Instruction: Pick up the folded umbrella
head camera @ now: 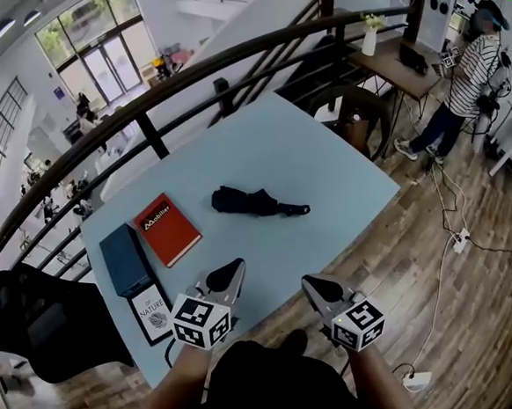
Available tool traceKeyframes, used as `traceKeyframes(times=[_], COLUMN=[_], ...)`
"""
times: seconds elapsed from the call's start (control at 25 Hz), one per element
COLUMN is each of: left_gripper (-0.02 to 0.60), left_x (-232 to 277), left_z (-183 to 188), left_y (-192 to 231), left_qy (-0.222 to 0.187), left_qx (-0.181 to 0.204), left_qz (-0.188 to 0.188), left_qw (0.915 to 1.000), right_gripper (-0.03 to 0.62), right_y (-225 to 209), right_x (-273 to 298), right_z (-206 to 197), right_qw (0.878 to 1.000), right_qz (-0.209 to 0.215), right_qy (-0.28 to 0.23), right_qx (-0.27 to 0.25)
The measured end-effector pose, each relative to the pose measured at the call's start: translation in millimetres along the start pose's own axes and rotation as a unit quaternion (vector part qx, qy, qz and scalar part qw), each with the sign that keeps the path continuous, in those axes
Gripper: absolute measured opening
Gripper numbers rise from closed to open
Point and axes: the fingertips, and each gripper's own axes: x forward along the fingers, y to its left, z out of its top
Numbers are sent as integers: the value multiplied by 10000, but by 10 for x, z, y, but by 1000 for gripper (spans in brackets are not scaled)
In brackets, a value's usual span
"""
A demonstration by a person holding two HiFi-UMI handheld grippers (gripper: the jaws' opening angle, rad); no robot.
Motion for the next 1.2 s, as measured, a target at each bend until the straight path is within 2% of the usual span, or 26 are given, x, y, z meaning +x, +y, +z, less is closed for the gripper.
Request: traceKeyframes(times=[0.28,0.52,0.68,0.84,1.04,1.2], left_gripper=[3,3,2,3,3,3], left_x=[64,-135,-256,-338,-323,-210], left_z=[-16,-60,-195,-245,-255,-292], left_y=[412,935,1304,1485,1747,1891], left_qy=[-7,-140,-170,-255,-310,-255], left_qx=[-168,-259,-556,-736,-840,-973], left_qz=[132,268,493,665,1002,1328], left_qw=[9998,9992,9971,9947,9909,9860], right_gripper=[2,2,3,5,11,31], right_y=[25,249,467,542,462,154], right_x=[471,998,1301,1519,1792,1948], right_z=[88,132,69,31,104,136], right_qw=[9994,9977,9947,9903,9852,9805], right_qz=[243,409,658,878,1181,1393], right_qy=[250,513,755,1039,1169,1306], right_qx=[-65,-156,-234,-276,-421,-456])
